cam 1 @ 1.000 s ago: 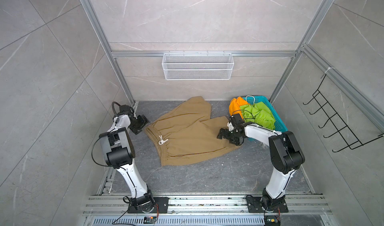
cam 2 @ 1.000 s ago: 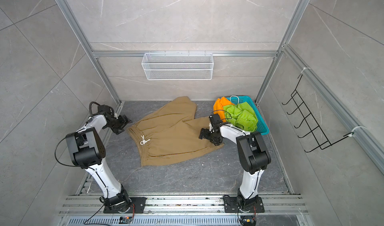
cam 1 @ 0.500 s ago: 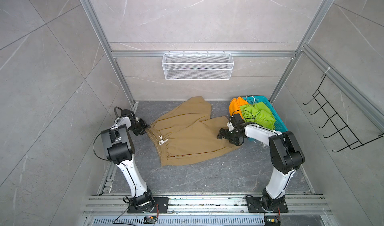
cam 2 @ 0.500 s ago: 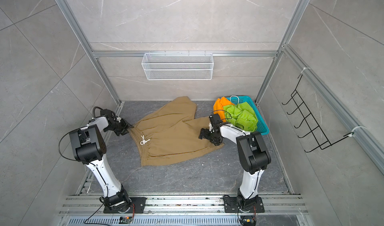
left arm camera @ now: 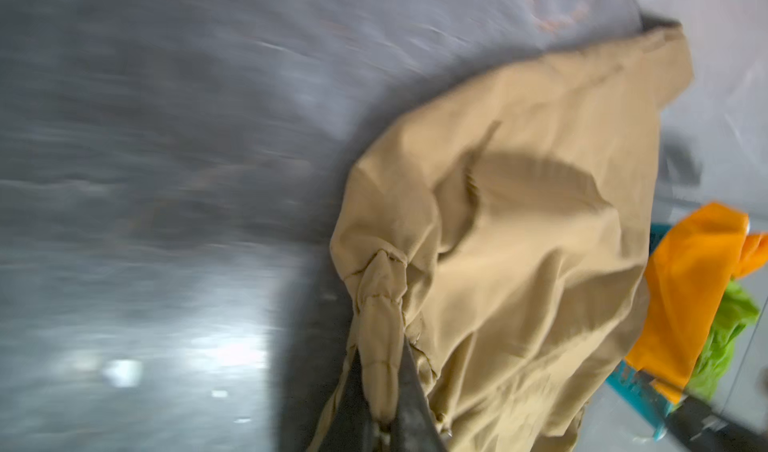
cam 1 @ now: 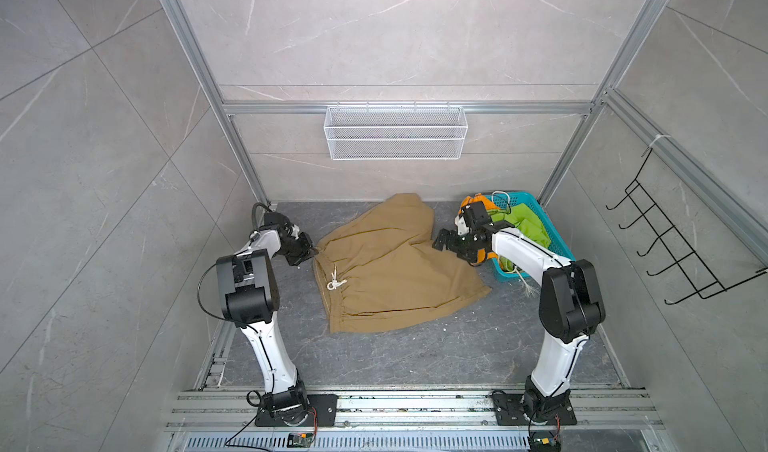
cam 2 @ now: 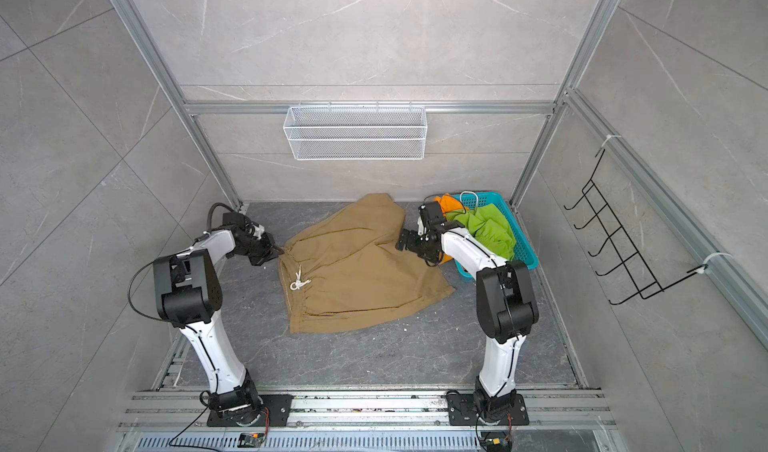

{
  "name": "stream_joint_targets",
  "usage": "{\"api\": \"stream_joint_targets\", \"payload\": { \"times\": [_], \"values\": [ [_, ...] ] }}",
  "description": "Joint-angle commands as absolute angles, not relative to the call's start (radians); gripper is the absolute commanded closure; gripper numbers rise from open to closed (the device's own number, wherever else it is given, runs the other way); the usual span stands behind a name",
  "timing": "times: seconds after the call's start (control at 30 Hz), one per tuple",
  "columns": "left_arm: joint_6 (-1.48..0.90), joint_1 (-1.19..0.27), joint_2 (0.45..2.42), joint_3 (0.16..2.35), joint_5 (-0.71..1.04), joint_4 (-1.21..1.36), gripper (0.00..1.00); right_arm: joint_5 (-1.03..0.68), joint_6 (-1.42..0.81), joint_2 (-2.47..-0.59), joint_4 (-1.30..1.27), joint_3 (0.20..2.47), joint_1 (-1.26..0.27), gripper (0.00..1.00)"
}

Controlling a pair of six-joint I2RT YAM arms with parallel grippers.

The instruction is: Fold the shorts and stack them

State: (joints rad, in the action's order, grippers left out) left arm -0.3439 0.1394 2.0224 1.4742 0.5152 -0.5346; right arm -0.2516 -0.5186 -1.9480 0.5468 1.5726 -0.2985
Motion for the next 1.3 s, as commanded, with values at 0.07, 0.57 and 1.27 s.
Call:
{"api": "stream_joint_targets", "payload": {
  "times": [0.07, 0.57, 1.27],
  "values": [
    [-0.277, 0.039, 1.907, 1.491, 0.484, -0.588, 1.0, -0.205, -0.493, -2.191, 0.685, 1.885, -0.3, 0.0],
    [-0.257, 0.007, 1.853, 1.485, 0.471, -0.615, 1.0, -0.104, -0.487, -2.732, 1.002, 2.651, -0.345, 0.34],
    [-0.237, 0.003, 1.949, 1.681, 0.027, -0.789, 1.0, -0.044, -0.499, -1.704, 0.68, 1.282, -0.417, 0.32]
  ]
}}
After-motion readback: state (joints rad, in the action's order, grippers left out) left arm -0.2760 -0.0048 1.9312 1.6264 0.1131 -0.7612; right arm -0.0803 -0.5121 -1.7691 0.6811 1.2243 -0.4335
